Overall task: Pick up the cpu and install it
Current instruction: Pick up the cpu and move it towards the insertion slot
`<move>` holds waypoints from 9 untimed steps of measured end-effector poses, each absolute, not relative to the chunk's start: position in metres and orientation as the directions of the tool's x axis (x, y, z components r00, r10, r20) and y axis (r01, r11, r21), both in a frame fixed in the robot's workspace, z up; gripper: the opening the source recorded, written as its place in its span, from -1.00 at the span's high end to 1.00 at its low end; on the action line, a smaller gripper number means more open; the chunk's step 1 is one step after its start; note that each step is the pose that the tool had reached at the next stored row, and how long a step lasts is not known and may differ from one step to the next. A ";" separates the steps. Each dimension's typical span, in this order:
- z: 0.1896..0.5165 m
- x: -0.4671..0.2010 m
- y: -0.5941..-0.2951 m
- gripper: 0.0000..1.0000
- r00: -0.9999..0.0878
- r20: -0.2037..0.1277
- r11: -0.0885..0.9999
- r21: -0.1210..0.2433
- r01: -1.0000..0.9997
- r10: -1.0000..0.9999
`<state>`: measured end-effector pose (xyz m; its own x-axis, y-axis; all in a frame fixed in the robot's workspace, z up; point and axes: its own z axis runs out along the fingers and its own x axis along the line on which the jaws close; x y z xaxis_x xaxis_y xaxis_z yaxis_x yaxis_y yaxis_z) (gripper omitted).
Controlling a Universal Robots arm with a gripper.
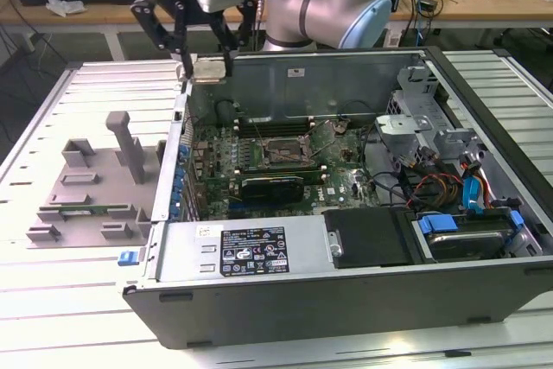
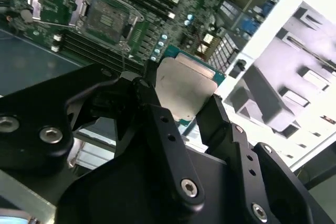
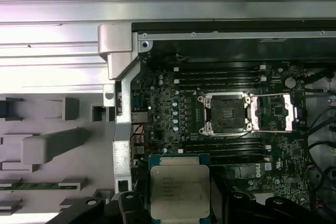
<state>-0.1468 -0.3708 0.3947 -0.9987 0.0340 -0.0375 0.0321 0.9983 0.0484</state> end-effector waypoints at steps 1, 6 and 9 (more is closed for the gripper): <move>0.395 -0.141 -0.371 -0.09 -0.999 -0.037 0.998 0.048 0.032 0.034; 0.395 -0.119 -0.371 -0.09 -0.999 -0.037 0.998 0.048 0.032 0.034; 0.395 -0.102 -0.371 -0.09 -0.999 -0.037 0.998 0.048 0.032 0.034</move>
<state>-0.1025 -0.3708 0.3947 -0.9987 0.0340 -0.0375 0.0321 0.9983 0.0484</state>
